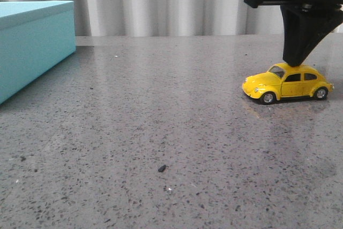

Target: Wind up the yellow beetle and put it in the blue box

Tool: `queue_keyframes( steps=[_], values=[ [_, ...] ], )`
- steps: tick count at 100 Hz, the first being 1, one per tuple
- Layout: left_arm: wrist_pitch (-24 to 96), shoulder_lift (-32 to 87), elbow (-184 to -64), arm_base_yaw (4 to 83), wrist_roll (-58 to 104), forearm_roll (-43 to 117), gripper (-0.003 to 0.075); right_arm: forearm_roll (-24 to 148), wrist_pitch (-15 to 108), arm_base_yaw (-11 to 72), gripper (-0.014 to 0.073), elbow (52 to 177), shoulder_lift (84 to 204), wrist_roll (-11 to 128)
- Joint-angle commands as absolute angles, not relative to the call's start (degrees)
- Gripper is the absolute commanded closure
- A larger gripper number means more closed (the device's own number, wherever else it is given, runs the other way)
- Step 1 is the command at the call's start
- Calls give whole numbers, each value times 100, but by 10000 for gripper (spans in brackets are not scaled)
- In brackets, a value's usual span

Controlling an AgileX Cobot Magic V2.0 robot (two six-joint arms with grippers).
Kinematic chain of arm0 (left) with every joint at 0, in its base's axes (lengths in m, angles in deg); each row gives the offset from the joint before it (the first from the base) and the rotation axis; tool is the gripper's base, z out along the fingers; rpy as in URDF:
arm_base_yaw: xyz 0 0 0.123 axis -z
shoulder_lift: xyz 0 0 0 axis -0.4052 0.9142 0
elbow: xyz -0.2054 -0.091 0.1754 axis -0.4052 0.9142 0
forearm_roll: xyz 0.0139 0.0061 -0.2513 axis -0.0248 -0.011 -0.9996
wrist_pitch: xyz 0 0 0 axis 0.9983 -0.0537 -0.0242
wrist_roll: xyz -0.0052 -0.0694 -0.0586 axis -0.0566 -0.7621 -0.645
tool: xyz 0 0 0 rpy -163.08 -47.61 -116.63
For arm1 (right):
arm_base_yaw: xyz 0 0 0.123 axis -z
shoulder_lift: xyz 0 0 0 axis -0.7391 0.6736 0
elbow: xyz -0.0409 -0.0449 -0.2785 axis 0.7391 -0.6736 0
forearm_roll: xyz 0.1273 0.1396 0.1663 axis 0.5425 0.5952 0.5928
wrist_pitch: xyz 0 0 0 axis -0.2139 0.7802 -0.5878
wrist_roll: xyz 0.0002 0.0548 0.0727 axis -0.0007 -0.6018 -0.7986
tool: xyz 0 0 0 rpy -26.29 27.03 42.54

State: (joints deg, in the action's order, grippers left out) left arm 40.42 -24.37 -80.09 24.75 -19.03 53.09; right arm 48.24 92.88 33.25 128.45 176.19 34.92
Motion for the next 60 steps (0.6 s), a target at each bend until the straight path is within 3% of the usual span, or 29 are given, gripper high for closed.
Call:
queue_keyframes(
  steps=[1,60],
  values=[
    [4431,-2321,-8225,2467,-1938,5256,741,4687,9274,3437,635,12969,17555,3520],
    [4431,-2321,-8225,2467,-1938,5256,741,4284,9577,4628,635,12969,17555,3520]
  ],
)
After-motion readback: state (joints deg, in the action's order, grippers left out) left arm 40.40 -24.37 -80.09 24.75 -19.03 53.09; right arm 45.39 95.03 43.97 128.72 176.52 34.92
